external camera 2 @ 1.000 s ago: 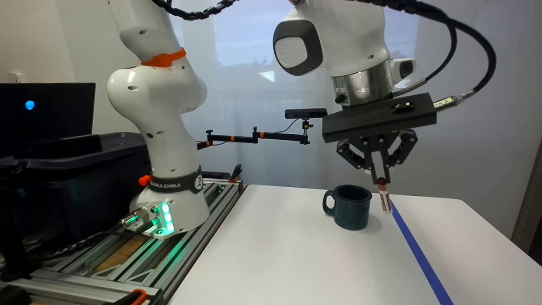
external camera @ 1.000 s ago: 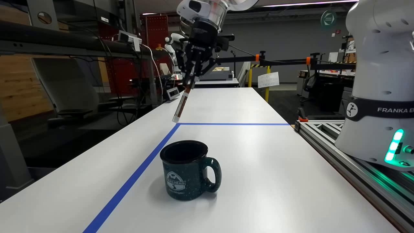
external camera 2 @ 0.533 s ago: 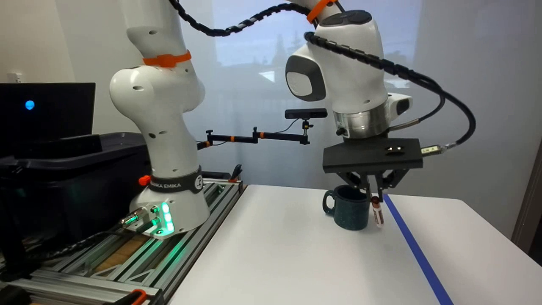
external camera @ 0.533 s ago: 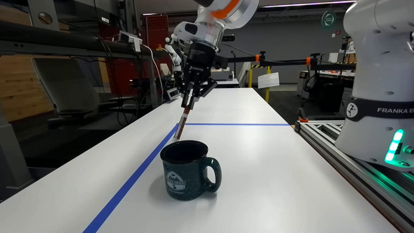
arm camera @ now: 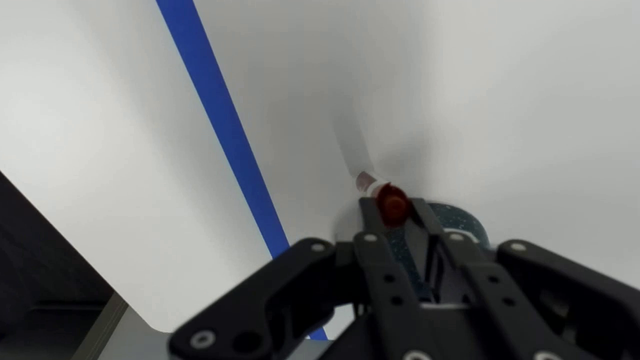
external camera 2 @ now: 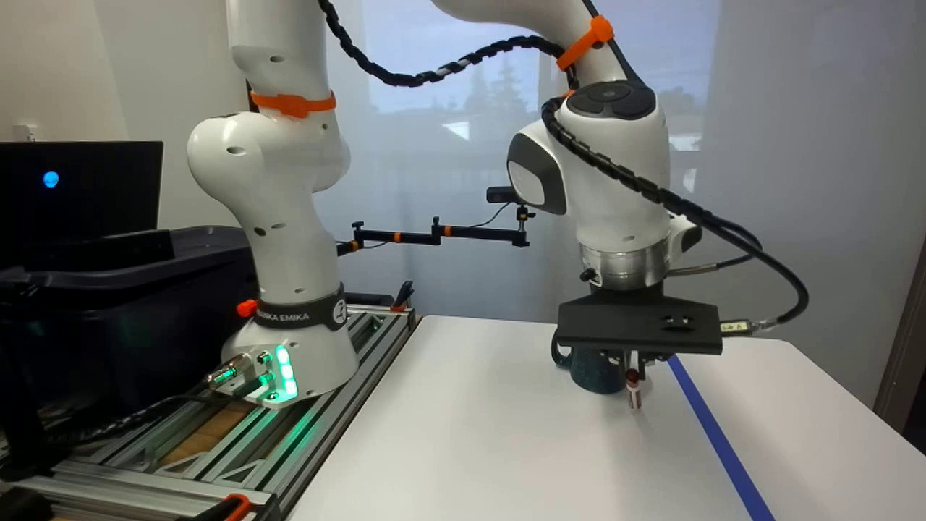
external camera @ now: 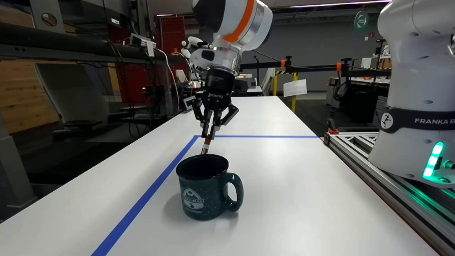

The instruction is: Remove the marker from the cup and put it on the table inside the blue border

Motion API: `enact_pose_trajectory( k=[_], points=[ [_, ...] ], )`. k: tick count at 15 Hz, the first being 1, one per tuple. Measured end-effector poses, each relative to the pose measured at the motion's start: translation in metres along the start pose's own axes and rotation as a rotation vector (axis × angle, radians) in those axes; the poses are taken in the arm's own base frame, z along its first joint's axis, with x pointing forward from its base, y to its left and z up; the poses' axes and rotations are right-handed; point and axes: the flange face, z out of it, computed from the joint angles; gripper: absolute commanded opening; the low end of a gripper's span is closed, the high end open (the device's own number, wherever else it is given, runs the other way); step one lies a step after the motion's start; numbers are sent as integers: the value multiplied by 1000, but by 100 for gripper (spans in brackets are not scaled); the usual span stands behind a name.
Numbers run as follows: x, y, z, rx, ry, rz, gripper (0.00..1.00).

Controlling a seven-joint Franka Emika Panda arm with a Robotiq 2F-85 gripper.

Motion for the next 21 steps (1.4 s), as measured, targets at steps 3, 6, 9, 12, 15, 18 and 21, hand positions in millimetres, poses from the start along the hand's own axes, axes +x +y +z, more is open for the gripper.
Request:
enact_pose_trajectory(
  k=[3,6,9,12,15,18,21],
  points=[
    [-8,1,16,37,1,6,5],
    [-16,1,31,74,1,16,45],
    [-22,2,41,117,-29,9,65],
    [-16,6,42,160,-77,-14,87],
    [4,15,34,179,-135,-41,100],
    [30,23,14,178,-189,9,100],
    [55,28,-12,156,-200,147,100]
  ],
)
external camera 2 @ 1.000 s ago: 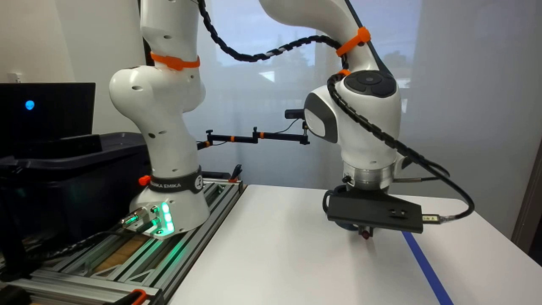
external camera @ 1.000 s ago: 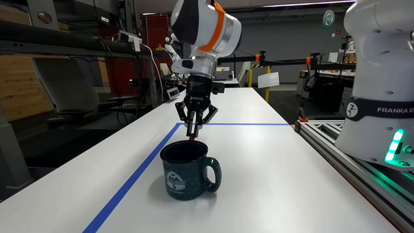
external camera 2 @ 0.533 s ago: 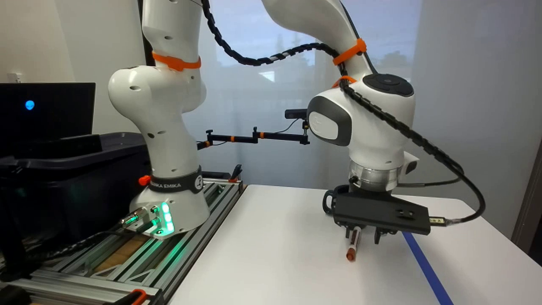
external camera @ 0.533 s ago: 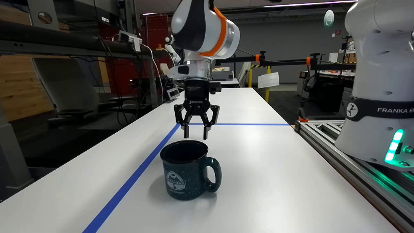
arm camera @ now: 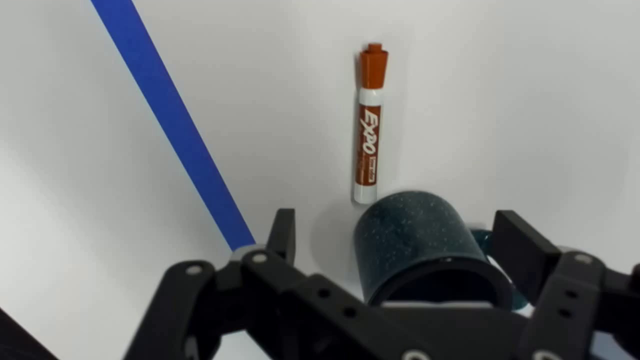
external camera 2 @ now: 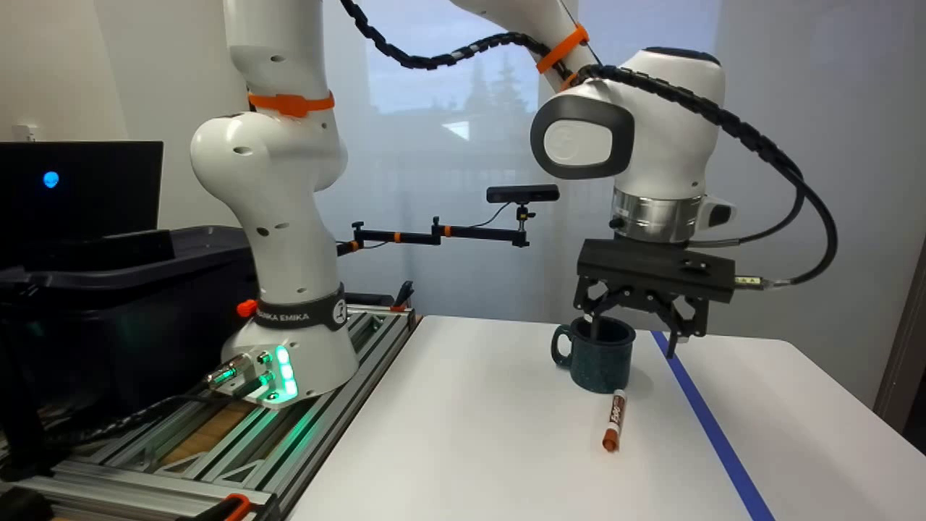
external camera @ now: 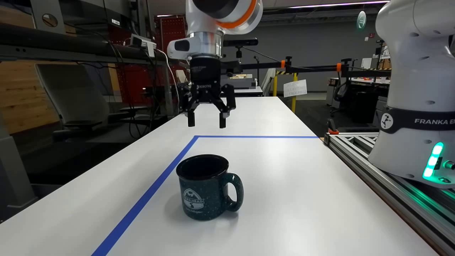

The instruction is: Remove the marker from the cup and put it on the table inside the blue border

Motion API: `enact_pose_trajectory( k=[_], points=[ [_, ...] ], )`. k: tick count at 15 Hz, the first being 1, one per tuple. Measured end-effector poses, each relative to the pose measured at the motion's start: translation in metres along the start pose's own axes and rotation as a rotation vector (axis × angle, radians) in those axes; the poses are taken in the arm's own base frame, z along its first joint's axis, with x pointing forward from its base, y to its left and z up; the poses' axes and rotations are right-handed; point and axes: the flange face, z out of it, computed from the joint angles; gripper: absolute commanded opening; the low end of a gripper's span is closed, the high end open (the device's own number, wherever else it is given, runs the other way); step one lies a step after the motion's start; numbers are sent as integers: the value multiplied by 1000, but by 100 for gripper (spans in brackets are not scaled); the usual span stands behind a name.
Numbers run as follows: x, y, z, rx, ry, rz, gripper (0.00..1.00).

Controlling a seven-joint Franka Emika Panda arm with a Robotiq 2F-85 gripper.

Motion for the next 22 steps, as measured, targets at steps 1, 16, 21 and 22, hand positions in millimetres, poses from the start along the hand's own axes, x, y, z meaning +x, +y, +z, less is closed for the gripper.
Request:
enact_pose_trajectory(
  k=[1,16,21,22],
  points=[
    [5,-1,-10,-3,8,56,100],
    [41,-22,-73,-14,7,567,100],
    [41,-22,-73,-14,6,568,100],
    [41,-22,-73,-14,6,568,100]
  ],
)
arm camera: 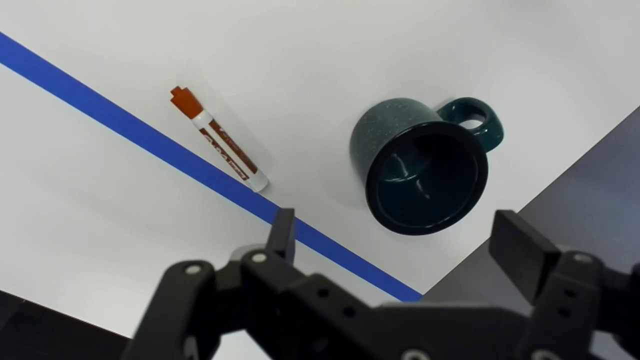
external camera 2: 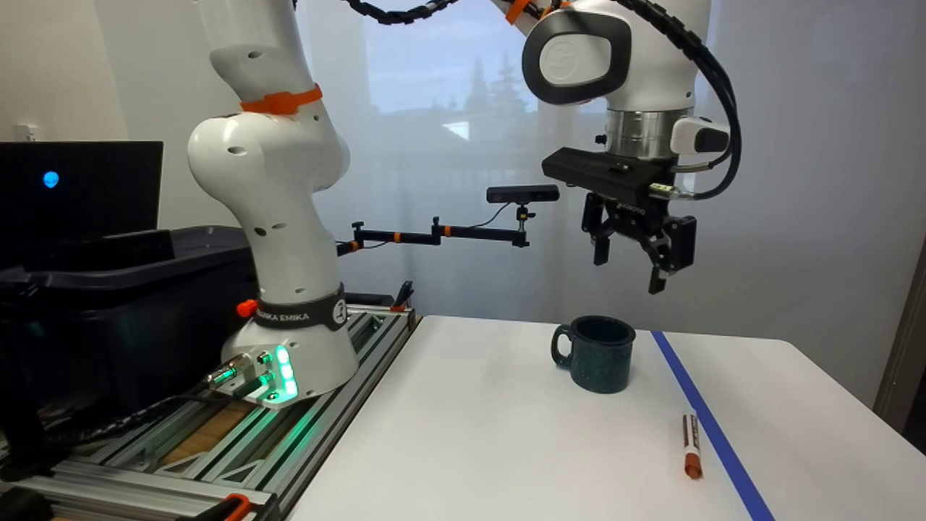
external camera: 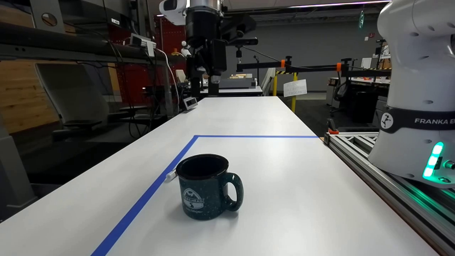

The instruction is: Remove the marker from the cup and put it on the table inside the blue border

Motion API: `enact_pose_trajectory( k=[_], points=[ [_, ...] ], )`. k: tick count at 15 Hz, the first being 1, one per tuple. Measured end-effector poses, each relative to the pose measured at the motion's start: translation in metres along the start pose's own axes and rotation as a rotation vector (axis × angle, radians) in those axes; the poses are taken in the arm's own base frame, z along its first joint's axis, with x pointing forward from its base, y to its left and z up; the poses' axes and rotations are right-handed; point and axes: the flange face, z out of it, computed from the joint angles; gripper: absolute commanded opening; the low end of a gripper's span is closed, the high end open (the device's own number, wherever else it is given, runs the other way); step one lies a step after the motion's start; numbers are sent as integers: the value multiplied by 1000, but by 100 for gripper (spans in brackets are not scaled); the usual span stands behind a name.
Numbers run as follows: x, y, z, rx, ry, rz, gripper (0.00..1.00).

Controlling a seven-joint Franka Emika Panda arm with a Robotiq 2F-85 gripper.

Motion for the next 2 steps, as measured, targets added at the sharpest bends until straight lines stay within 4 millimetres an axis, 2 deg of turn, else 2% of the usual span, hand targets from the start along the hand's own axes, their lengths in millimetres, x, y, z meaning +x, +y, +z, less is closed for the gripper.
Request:
enact_pose_trajectory(
  k=[2],
  points=[
    [0,0,0,0,0,0,100]
  ],
)
